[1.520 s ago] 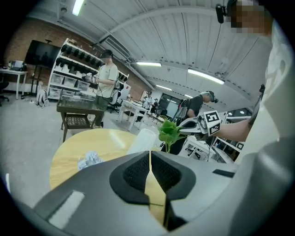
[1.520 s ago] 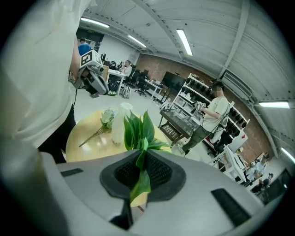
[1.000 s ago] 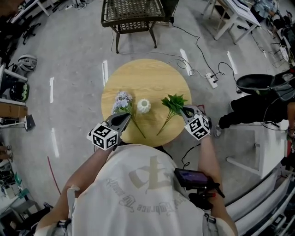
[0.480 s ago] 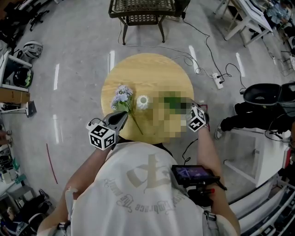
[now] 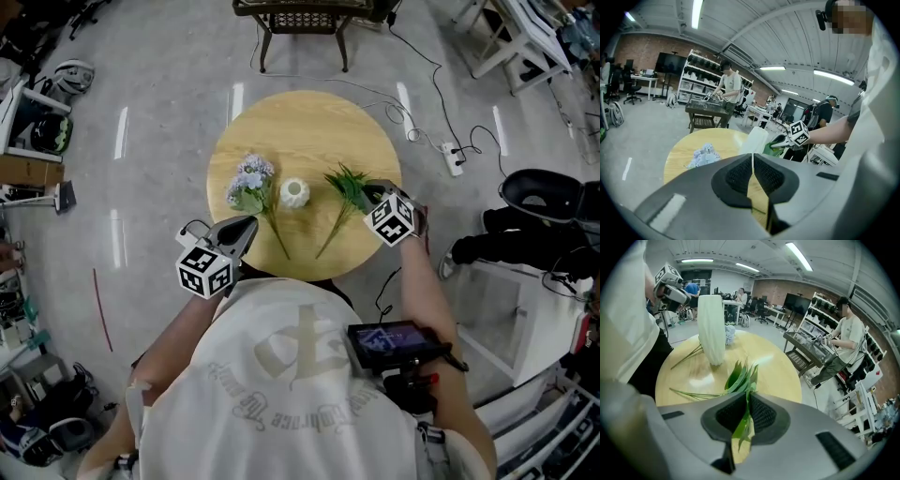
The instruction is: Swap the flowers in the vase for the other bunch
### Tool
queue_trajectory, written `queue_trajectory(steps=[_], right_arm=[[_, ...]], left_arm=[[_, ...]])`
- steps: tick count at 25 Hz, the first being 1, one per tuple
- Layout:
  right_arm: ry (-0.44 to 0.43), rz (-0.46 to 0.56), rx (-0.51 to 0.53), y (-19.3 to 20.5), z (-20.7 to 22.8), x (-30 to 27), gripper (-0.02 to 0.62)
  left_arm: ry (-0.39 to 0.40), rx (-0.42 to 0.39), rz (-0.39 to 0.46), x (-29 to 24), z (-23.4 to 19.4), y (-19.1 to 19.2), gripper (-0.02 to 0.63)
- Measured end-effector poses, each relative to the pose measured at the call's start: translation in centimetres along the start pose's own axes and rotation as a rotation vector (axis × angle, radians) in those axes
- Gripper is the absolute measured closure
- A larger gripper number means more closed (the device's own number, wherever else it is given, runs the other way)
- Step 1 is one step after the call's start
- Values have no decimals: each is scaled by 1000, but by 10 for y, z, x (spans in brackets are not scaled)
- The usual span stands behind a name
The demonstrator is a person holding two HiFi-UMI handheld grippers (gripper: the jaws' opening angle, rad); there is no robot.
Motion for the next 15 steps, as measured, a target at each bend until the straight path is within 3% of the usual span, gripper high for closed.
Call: queue_trajectory(steps=[15], right_arm=[[-26, -7, -30, -16, -2, -23, 578]], left_arm=[[-37, 12, 6, 6, -5, -1, 591]])
Point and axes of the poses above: the fingertips, and each gripper's own axes: x backward along the fingers, z to its right, y out of its underside, the point moved 10 cm from there along x, backward along the fingers, and after that the axes turned 12 degrees about y, right-handed, at the moved point
